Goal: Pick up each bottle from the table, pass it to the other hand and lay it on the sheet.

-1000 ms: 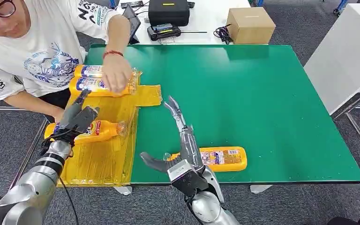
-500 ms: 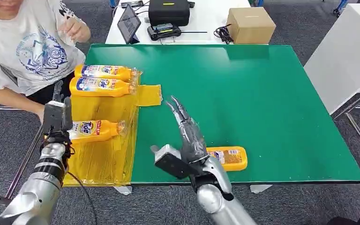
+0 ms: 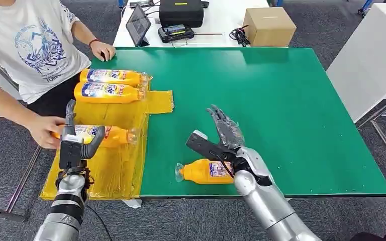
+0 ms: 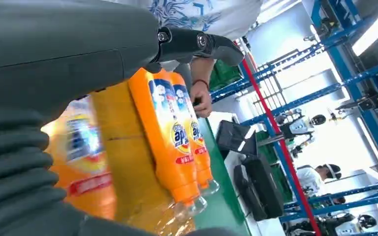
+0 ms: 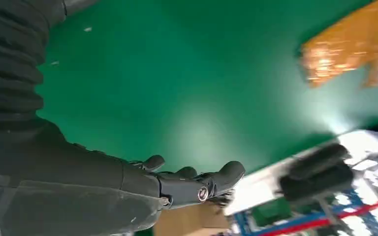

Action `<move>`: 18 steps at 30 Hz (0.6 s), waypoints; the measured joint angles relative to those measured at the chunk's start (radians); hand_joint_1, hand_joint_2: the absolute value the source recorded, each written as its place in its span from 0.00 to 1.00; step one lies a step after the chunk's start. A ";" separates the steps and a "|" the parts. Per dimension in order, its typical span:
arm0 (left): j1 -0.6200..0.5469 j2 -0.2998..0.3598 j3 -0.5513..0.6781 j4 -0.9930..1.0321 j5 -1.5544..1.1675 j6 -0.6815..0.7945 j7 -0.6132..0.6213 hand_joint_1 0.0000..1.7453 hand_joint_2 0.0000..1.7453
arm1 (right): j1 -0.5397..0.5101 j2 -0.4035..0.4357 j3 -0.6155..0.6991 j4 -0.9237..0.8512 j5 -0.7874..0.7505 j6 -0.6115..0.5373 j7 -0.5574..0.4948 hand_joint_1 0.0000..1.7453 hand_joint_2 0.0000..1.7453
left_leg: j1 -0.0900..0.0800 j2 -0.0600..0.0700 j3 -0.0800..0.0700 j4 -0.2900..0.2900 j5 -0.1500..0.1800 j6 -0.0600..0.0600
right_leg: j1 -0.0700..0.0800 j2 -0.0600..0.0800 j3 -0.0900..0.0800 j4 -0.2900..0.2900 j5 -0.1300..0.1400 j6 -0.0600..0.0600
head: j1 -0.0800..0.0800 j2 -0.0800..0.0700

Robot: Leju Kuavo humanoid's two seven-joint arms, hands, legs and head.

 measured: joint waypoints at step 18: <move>0.025 0.008 -0.092 0.084 -0.099 0.131 -0.006 0.00 1.00 | -0.006 -0.111 0.012 0.077 -0.376 0.214 -0.093 0.00 1.00 | 0.000 -0.001 -0.001 0.000 0.000 0.000 | 0.000 0.000 0.000 0.000 0.000 0.000 | 0.000 0.000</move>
